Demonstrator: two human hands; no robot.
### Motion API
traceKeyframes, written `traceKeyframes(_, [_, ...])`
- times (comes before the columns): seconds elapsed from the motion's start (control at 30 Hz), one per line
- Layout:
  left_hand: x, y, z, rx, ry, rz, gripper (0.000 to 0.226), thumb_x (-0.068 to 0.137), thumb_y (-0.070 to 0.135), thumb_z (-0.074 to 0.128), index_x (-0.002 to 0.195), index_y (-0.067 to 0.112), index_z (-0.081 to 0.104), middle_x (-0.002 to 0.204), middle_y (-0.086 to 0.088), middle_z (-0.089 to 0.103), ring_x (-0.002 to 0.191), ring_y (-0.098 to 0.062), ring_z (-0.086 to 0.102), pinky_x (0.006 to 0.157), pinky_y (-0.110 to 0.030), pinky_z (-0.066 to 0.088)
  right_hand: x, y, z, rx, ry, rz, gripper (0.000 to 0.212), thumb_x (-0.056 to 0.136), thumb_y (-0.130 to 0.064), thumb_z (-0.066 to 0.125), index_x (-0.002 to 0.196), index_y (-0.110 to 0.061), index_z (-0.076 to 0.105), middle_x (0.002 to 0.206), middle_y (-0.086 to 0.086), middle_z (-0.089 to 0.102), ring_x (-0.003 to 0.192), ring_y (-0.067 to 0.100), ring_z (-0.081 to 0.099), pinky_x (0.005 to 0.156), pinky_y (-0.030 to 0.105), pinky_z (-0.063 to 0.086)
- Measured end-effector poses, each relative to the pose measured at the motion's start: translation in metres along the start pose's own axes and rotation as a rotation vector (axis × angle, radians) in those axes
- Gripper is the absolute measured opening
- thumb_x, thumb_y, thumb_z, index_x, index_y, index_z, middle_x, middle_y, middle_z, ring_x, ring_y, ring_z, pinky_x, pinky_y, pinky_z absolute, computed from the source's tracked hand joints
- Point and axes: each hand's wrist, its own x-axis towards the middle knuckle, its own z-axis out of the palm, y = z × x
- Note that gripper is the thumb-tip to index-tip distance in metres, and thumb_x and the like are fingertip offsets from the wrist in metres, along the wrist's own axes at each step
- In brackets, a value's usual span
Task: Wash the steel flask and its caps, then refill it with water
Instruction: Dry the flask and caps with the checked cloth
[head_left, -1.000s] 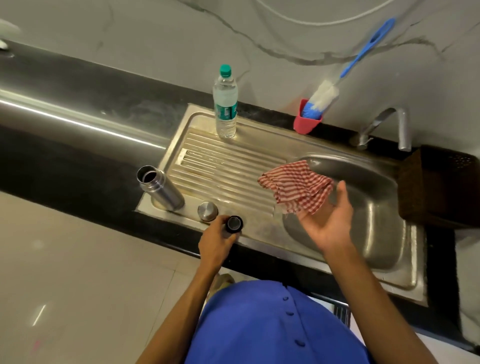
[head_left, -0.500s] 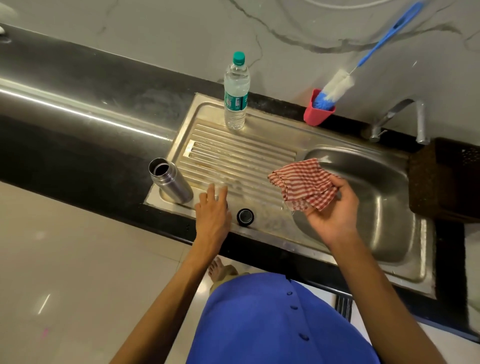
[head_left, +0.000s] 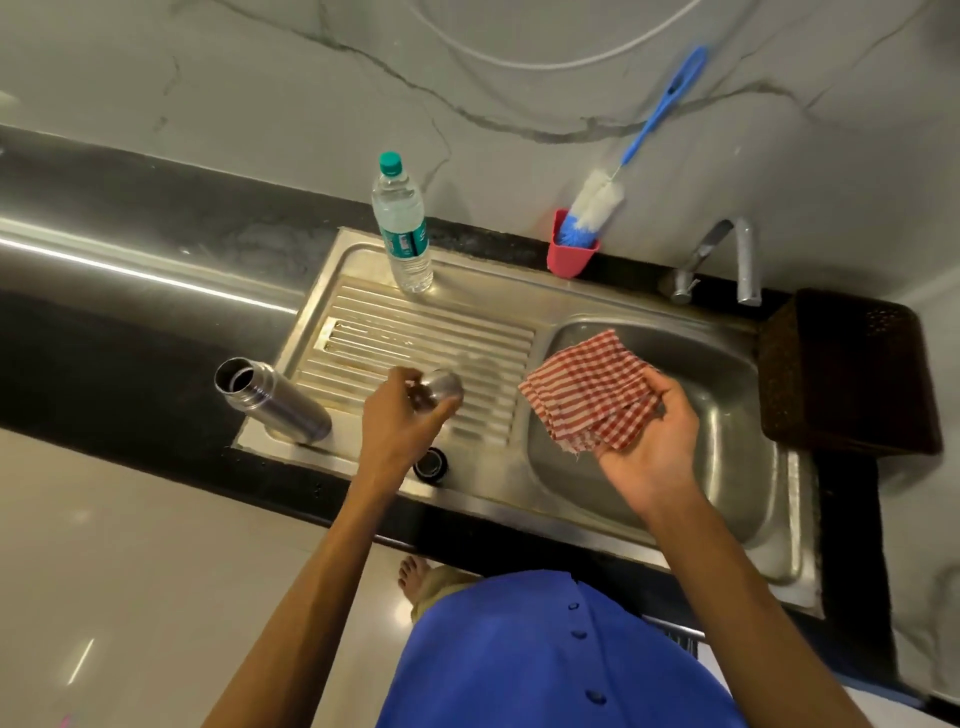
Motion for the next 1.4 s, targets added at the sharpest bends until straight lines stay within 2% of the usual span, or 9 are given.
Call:
traceKeyframes(0.13, [-0.036, 0.101, 0.011, -0.586, -0.241, -0.007, 0.04, 0.079, 0.032, 0.092, 0.115, 0.027, 0.074, 0.101, 0.003, 0.08, 0.095, -0.015, 0.078, 0.085, -0.037, 0.065, -0.006, -0.017, -0.009, -0.139, -0.059, -0.126, 0.044, 0.104, -0.034, 0.047, 0.128, -0.004, 0.068, 0.121, 0.014, 0.074, 0.114, 0.033, 0.069, 0.099, 0.046, 0.055])
traceKeyframes(0.27, [-0.052, 0.146, 0.046, -0.375, -0.223, 0.319, 0.053, 0.076, 0.032, 0.095, 0.124, 0.03, 0.074, 0.107, 0.016, 0.077, 0.095, -0.004, 0.074, 0.081, -0.02, 0.06, -0.015, -0.027, -0.013, -0.372, -0.154, -0.223, 0.041, 0.109, -0.03, 0.039, 0.14, -0.017, 0.062, 0.13, 0.004, 0.072, 0.117, 0.022, 0.069, 0.093, 0.035, 0.059])
traceKeyframes(0.47, [-0.052, 0.156, 0.075, -0.165, -0.426, 0.662, 0.072, 0.073, 0.028, 0.097, 0.138, 0.024, 0.066, 0.13, 0.008, 0.063, 0.118, -0.004, 0.066, 0.1, -0.026, 0.058, -0.011, -0.085, -0.032, -0.432, -0.045, -0.075, 0.033, 0.103, -0.037, 0.051, 0.109, -0.02, 0.078, 0.106, 0.005, 0.079, 0.087, 0.023, 0.074, 0.08, 0.042, 0.052])
traceKeyframes(0.67, [-0.056, 0.168, 0.087, -0.182, -0.451, 0.61, 0.066, 0.074, 0.015, 0.096, 0.133, 0.025, 0.067, 0.122, 0.02, 0.07, 0.11, 0.001, 0.069, 0.093, -0.018, 0.058, -0.003, -0.1, -0.066, -0.046, 0.032, 0.126, 0.043, 0.101, -0.029, 0.053, 0.132, -0.003, 0.065, 0.123, 0.016, 0.071, 0.109, 0.03, 0.067, 0.1, 0.049, 0.05])
traceKeyframes(0.87, [-0.07, 0.171, 0.103, -0.477, -0.248, 0.221, 0.026, 0.084, 0.012, 0.086, 0.097, 0.009, 0.064, 0.086, 0.01, 0.077, 0.078, -0.003, 0.073, 0.067, -0.016, 0.055, -0.001, -0.118, -0.086, 0.177, 0.033, -0.004, 0.043, 0.103, -0.033, 0.052, 0.135, -0.006, 0.062, 0.128, 0.014, 0.07, 0.123, 0.031, 0.063, 0.109, 0.05, 0.047])
traceKeyframes(0.97, [-0.078, 0.185, 0.107, -0.667, -0.29, 0.175, 0.04, 0.082, 0.012, 0.088, 0.107, 0.001, 0.059, 0.1, -0.005, 0.077, 0.089, -0.017, 0.076, 0.075, -0.022, 0.058, -0.005, -0.125, -0.084, 0.066, 0.022, -0.132, 0.04, 0.105, -0.034, 0.047, 0.132, -0.009, 0.062, 0.116, 0.011, 0.073, 0.109, 0.027, 0.066, 0.095, 0.044, 0.053])
traceKeyframes(1.1, [-0.088, 0.207, 0.135, -0.504, -0.3, 0.279, 0.062, 0.069, 0.014, 0.099, 0.11, 0.015, 0.053, 0.103, -0.003, 0.076, 0.088, -0.01, 0.077, 0.074, -0.023, 0.06, -0.016, -0.098, -0.062, -0.1, -0.04, -0.162, 0.043, 0.106, -0.038, 0.043, 0.133, -0.012, 0.064, 0.113, 0.005, 0.075, 0.101, 0.019, 0.07, 0.091, 0.04, 0.052])
traceKeyframes(1.23, [-0.076, 0.208, 0.139, -0.428, -0.172, 0.264, 0.059, 0.074, 0.024, 0.097, 0.114, 0.019, 0.053, 0.102, 0.001, 0.073, 0.083, -0.002, 0.073, 0.068, -0.017, 0.057, -0.02, -0.086, -0.055, -0.198, -0.027, -0.192, 0.042, 0.105, -0.042, 0.045, 0.14, -0.022, 0.06, 0.127, 0.003, 0.073, 0.122, 0.022, 0.066, 0.109, 0.046, 0.048])
traceKeyframes(1.4, [-0.063, 0.205, 0.128, -0.384, -0.245, 0.212, 0.052, 0.081, 0.033, 0.09, 0.126, 0.03, 0.065, 0.108, 0.011, 0.075, 0.093, 0.001, 0.07, 0.076, -0.014, 0.055, -0.029, -0.082, -0.054, -0.39, -0.009, -0.231, 0.021, 0.104, -0.041, 0.049, 0.116, -0.037, 0.066, 0.111, -0.008, 0.076, 0.108, 0.01, 0.07, 0.092, 0.034, 0.054])
